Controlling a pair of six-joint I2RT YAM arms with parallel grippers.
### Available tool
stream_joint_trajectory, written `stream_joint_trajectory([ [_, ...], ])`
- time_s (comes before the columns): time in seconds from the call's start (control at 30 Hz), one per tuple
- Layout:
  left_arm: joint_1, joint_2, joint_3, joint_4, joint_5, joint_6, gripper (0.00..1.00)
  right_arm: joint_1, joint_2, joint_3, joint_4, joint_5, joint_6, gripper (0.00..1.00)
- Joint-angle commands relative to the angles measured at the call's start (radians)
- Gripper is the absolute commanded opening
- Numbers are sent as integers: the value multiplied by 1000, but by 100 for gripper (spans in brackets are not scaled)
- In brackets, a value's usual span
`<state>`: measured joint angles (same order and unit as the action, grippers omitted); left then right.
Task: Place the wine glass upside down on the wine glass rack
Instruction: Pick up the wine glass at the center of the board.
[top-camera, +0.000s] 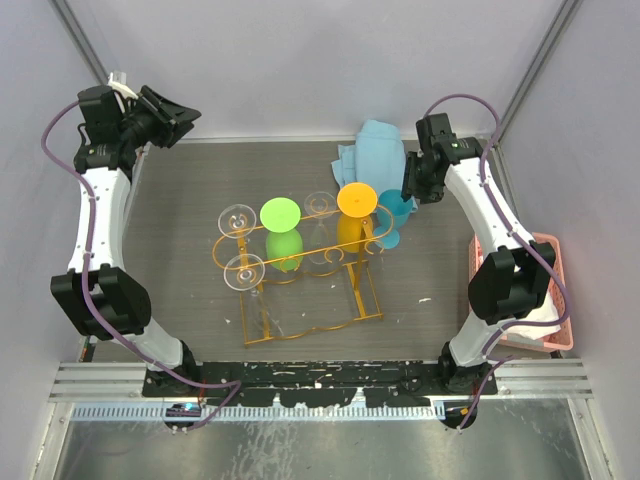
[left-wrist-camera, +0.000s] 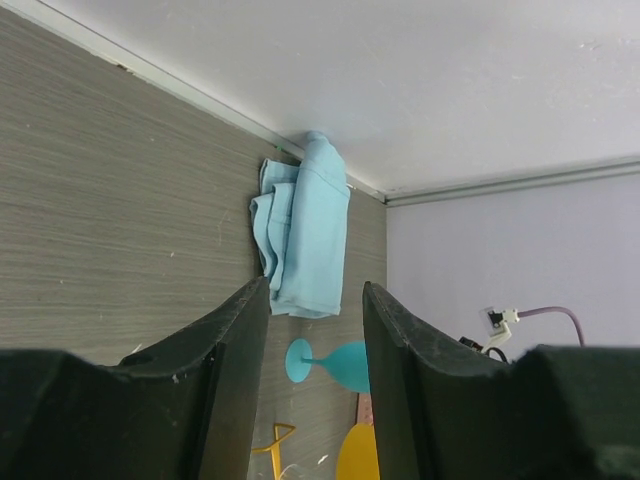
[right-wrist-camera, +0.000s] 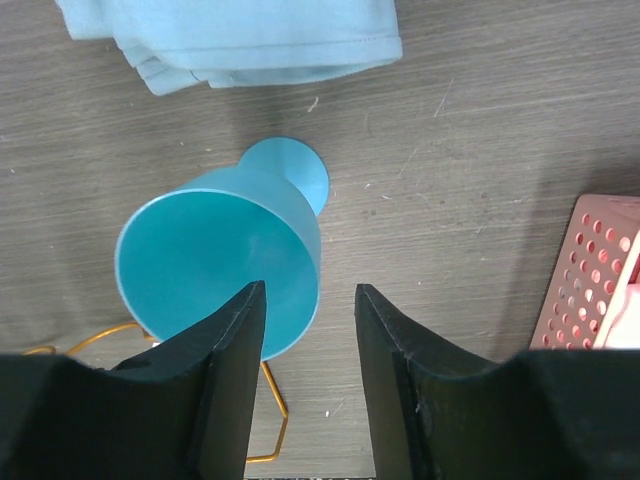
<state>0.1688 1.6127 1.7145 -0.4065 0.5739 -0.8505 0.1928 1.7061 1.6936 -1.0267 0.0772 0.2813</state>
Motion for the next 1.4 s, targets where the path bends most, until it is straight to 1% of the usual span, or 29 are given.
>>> stream_joint_trajectory([
  [0.0, 8, -10, 10, 74, 33, 0, 44, -2, -34, -35, 31, 14, -10, 46],
  [0.17, 8, -16, 5, 78, 33, -3, 44, -1, -18, -50, 47, -13, -13, 46],
  [0.27, 6, -16, 1, 86, 39, -10, 44, -1, -4, -44, 52, -14, -15, 33],
  [0.33, 8, -18, -2, 88, 39, -11, 44, -1, 4, -36, 51, -16, -18, 28],
  [0.57, 8, -20, -15, 96, 39, -13, 44, -1, 30, -44, 60, -31, -22, 28],
  [0.83, 7, -14, -20, 116, 47, -27, 45, -1, 39, -40, 61, -24, -29, 1],
  [1.07, 8, -4, -7, 109, 45, -24, 45, -2, 23, 16, 30, -7, -27, 1],
  [1.37, 8, 9, 9, 112, 40, -34, 45, -1, -19, 216, -10, 71, -2, 1],
])
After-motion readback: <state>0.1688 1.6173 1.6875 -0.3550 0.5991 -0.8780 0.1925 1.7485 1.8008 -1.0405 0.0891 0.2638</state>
